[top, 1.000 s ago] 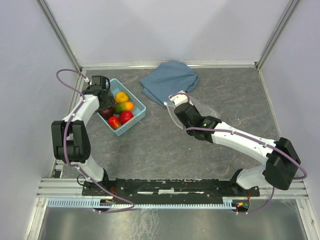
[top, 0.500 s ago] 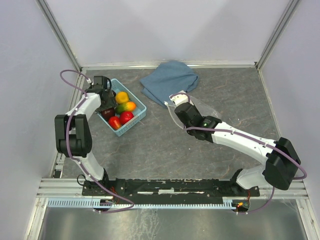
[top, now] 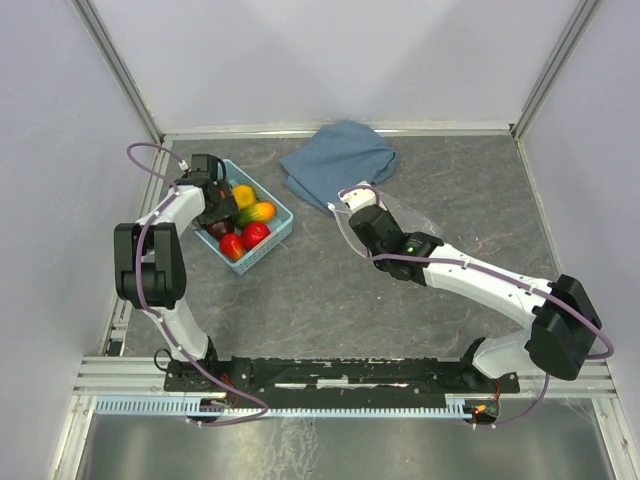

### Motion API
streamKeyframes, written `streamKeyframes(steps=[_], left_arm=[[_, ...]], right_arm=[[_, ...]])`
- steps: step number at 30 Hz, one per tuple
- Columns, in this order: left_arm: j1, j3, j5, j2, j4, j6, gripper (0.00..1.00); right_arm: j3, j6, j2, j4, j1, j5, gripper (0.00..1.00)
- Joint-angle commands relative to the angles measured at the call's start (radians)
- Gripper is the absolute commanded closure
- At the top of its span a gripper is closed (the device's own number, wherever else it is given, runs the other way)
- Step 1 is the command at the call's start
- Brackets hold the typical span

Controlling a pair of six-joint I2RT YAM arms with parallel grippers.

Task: Place the food in the zip-top bag and seal the zipper
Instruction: Pick up the fake fruit from the bin.

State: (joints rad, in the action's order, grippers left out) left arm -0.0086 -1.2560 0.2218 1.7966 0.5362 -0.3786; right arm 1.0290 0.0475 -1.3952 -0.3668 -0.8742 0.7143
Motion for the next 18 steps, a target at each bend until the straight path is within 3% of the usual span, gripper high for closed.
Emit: streamKeyframes(steps=[1,11,18], left_arm=[[-0.004,-0.017,-0.025,0.015,0.024,0.018,0.13],[-0.004,0.009,-0.02,-0.083,0.022,0.019,0.37],[-0.007,0.042,-0.054,-0.216,0.017,-0.002,0.42]], right_arm=[[0.003,0.007,0.022,0.034,0.004,0.001,0.98],[0.017,0.008,0.037,0.012,0.004,-0.007,0.98],[0.038,0.015,0.041,-0.017,0.005,-0.024,0.99]])
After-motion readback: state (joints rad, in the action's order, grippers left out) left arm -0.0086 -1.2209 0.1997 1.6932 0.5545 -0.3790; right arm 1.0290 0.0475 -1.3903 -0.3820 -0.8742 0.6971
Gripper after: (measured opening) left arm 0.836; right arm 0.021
